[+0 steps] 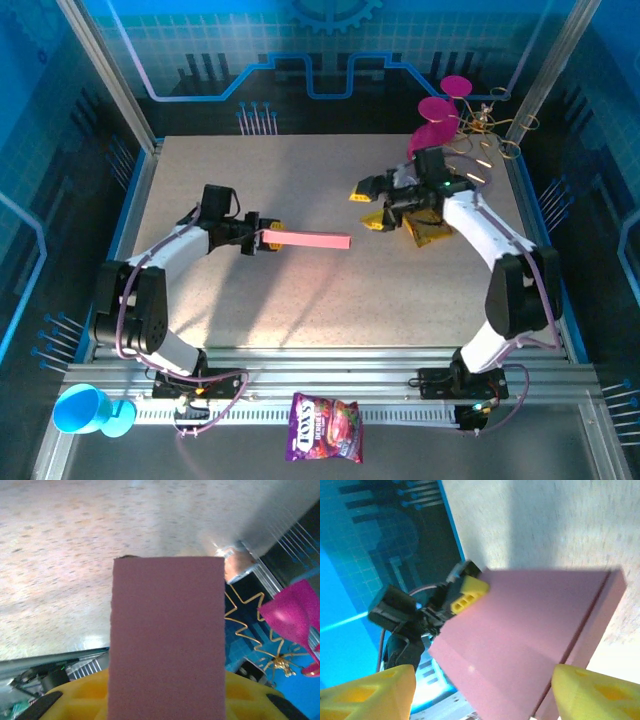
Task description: Fold the paper box
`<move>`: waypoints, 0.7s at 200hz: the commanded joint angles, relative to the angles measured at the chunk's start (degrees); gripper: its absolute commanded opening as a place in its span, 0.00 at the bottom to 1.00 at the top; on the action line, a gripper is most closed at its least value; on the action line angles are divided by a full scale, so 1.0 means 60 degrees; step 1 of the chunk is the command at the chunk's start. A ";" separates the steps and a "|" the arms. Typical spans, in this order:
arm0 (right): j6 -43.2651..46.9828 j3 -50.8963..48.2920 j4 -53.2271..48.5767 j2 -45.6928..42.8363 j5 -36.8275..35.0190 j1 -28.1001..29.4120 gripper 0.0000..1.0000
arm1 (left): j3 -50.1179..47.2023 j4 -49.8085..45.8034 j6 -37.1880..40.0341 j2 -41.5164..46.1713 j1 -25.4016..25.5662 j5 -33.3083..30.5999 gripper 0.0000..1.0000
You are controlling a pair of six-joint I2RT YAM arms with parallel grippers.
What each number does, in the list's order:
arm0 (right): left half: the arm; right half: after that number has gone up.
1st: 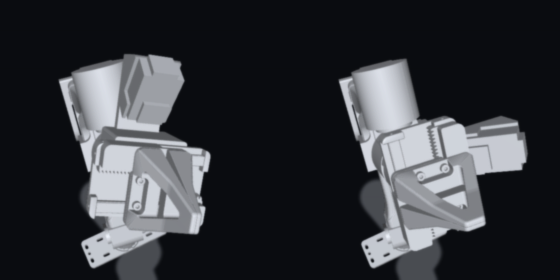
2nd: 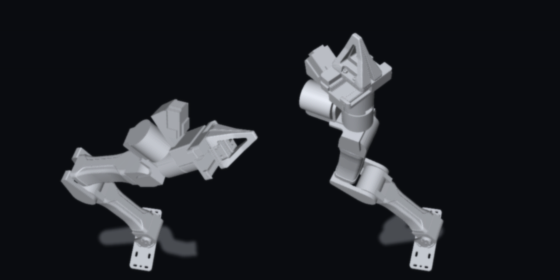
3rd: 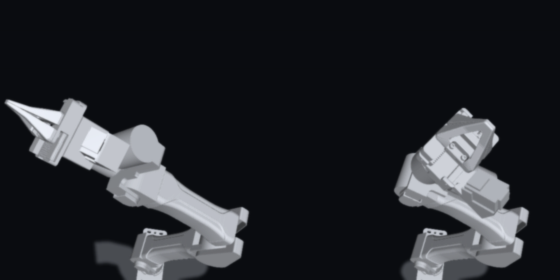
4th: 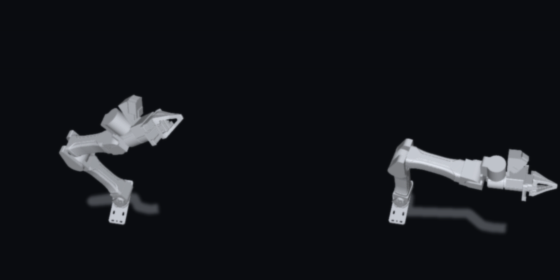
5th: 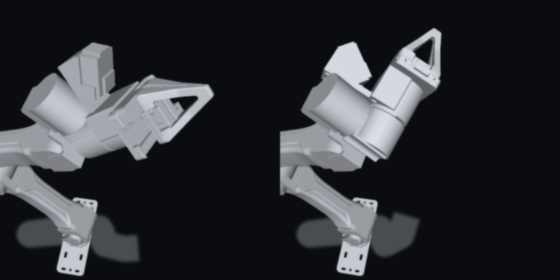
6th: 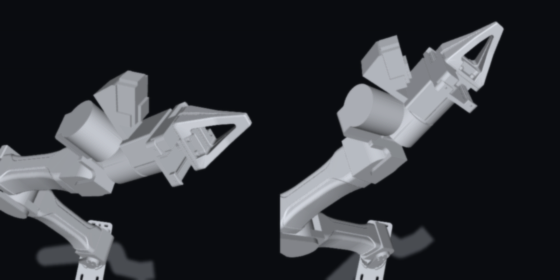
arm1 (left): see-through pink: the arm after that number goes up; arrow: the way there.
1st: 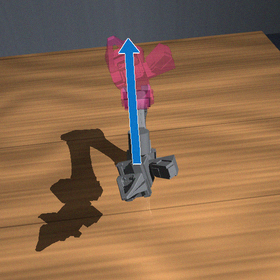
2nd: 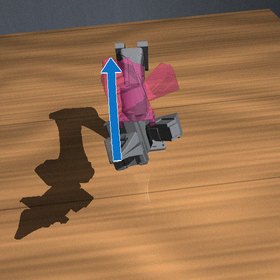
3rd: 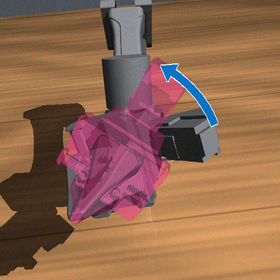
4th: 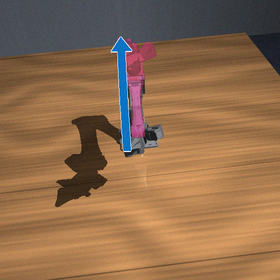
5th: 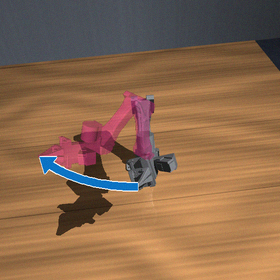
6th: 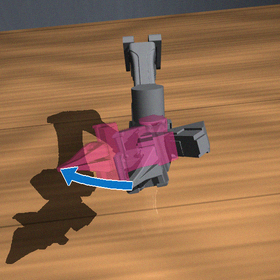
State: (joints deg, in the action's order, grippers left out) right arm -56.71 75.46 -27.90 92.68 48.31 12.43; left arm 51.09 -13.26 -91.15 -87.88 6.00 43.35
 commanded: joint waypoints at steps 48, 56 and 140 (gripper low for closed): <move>0.7849 0.0172 -0.2425 -0.1428 -0.3917 0.1383 0.48 | -0.0475 -0.3401 -0.0938 0.0491 -0.0258 -0.0025 0.00; 0.8497 -0.0079 -0.2240 -0.1510 -0.4137 0.1672 0.43 | -0.0585 -0.3581 -0.1135 0.0555 -0.0328 -0.0197 0.00; 1.1650 -0.0192 -0.2033 -0.0617 -0.4134 0.2621 0.45 | -0.0776 -0.3572 -0.2838 -0.0674 -0.0962 -0.1339 0.00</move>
State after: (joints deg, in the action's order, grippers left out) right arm 7.57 72.31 -38.79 85.54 24.40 27.38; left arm 46.33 -32.69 -104.22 -86.65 1.41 40.49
